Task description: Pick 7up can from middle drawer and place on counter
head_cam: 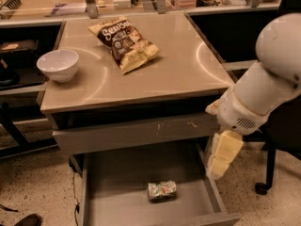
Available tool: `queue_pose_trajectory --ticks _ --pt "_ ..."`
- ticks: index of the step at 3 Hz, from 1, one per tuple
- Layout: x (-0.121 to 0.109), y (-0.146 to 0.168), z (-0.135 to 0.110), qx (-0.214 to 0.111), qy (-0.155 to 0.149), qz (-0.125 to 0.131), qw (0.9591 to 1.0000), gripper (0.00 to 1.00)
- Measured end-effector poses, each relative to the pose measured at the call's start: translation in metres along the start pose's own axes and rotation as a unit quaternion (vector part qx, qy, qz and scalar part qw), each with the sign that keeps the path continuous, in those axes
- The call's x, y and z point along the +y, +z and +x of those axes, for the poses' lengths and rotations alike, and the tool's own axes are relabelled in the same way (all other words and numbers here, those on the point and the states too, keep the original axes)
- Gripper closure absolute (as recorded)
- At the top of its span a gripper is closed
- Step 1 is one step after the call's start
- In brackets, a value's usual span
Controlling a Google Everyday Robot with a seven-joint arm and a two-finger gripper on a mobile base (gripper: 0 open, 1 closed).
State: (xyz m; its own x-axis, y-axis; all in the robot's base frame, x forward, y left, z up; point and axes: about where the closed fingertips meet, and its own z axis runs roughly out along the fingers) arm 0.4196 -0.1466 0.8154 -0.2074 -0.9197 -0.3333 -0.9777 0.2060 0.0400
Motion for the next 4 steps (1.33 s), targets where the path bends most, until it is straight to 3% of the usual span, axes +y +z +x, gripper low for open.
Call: queue_pose_trajectory --ticks 1,2,3,4 --pt "0.000 0.062 0.006 -0.017 0.008 -0.015 0.9997 0.00" --pt "-0.007 0.104 0.016 -0.019 0.040 -0.045 0.9980 0.00" --pt "-0.007 0.110 0.017 -0.019 0.044 -0.051 0.9975 0.00" --pt "-0.004 0.128 0.021 -0.007 0.045 -0.040 0.9982 0.00"
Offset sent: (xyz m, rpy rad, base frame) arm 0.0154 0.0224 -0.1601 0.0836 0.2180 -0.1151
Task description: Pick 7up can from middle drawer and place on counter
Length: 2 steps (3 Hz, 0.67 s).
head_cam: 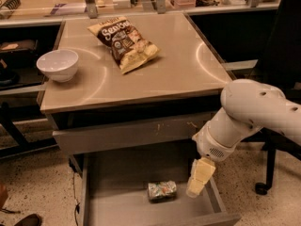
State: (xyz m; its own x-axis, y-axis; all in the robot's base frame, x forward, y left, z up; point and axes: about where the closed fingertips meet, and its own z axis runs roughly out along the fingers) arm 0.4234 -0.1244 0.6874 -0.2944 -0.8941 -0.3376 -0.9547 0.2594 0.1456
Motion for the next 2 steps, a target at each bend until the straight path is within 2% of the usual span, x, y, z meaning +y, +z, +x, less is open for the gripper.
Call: queue_pose_trajectory --ticks 2 --pt "-0.036 0.083 0.037 -0.006 0.005 0.014 0.9999 0.00"
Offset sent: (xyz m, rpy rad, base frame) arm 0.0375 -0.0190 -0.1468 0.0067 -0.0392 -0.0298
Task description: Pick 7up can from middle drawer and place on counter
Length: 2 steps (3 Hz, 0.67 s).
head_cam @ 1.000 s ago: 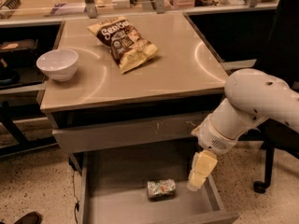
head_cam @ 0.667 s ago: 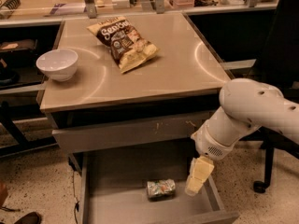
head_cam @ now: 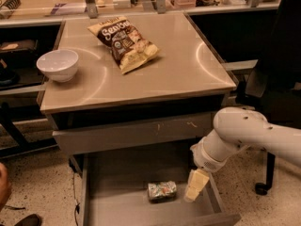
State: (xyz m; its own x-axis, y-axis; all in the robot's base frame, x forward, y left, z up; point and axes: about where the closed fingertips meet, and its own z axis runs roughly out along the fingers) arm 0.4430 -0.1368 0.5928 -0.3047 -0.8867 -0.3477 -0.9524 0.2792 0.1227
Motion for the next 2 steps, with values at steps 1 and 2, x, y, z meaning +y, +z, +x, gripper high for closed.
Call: queue_pose_trajectory --ticks 1,2 --pt "-0.0124 0.0408 0.0084 -0.001 0.001 -0.017 0.9999 0.00" --pt "-0.0125 0.0409 0.0084 -0.001 0.001 -0.017 0.9999 0.00"
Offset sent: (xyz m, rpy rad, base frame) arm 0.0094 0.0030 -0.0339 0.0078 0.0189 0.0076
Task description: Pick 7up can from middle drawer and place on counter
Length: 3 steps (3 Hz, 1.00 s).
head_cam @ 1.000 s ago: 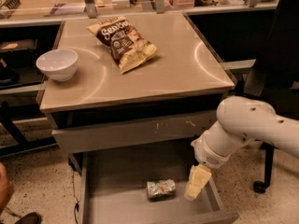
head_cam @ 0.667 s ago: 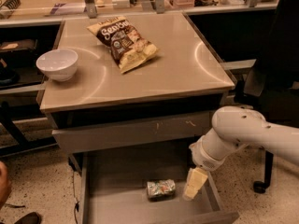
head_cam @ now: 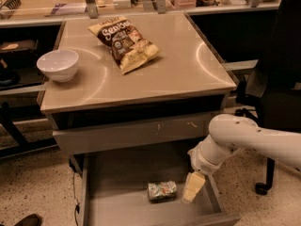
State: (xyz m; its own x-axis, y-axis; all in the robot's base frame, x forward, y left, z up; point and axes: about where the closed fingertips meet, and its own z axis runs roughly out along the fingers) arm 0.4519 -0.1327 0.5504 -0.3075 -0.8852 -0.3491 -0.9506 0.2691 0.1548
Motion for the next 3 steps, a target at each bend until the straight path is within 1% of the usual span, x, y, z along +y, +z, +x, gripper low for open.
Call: queue_pose_trajectory --ticks 1,2,3 --pt "-0.005 0.023 -0.017 -0.021 -0.023 0.000 0.9995 0.00" --pt "-0.013 0.077 -0.045 -0.057 -0.034 -0.016 0.9977 0.00" --pt "-0.013 0.082 -0.045 -0.059 -0.031 -0.019 0.9976 0.00"
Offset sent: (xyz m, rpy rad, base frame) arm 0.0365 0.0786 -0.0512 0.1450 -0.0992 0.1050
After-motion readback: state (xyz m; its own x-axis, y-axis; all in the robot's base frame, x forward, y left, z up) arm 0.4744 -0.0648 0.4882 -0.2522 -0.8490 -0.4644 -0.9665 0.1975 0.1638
